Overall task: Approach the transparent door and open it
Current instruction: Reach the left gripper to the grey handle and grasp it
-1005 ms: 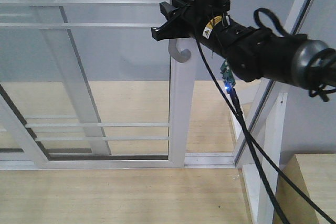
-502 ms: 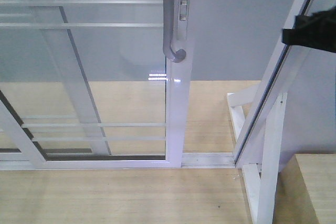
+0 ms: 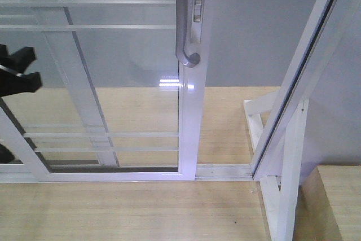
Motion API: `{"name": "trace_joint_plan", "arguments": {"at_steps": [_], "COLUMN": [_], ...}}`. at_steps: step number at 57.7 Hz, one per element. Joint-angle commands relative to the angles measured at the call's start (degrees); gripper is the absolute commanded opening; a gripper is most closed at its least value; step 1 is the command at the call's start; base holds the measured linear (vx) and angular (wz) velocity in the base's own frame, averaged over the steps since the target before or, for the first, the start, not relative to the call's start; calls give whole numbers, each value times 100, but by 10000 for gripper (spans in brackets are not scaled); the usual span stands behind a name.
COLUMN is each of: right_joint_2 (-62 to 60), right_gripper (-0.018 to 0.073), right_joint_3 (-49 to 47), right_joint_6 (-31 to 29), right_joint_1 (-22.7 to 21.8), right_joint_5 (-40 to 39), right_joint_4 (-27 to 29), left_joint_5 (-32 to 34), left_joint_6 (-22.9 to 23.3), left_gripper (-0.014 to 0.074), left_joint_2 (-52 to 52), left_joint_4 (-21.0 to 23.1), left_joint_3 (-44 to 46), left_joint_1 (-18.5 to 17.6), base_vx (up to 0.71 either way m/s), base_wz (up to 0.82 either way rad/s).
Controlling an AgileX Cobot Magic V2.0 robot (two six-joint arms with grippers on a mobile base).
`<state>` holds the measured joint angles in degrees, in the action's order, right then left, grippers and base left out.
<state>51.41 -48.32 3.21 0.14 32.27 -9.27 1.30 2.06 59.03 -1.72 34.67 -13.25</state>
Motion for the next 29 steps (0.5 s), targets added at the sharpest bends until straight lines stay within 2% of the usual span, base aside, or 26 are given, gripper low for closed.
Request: {"name": "trace_joint_plan", "arguments": {"at_steps": [1,8,11,19,29], "right_joint_2": [-71,-71,-71,-71,-71], "right_gripper": [245,245,245,245,245], "right_joint_3": [-165,-165,-165,-165,-165], "right_joint_6": [-64,-44,-38,26,26], "right_joint_1": [-28,-28,-28,-28,-28], "right_joint_5": [-384,-384,-384,-384,-377], "right_joint_4": [-67,-55,-41,66,95], "left_joint_5": [1396,2676,3010,3138,3217], "left_joint_6": [19,24,37,42,36], "left_gripper": [424,440,463,512,516], "left_joint_2": [433,1196,1566,2433,3385], "left_joint_4": [50,-255,-308,-287,-287], "left_joint_3": [192,204,270,875,2102], "left_joint_1": [-439,-887,-1036,-1292,-1435], "base_vx": [0,0,0,0,0], "base_wz": [0,0,0,0,0]}}
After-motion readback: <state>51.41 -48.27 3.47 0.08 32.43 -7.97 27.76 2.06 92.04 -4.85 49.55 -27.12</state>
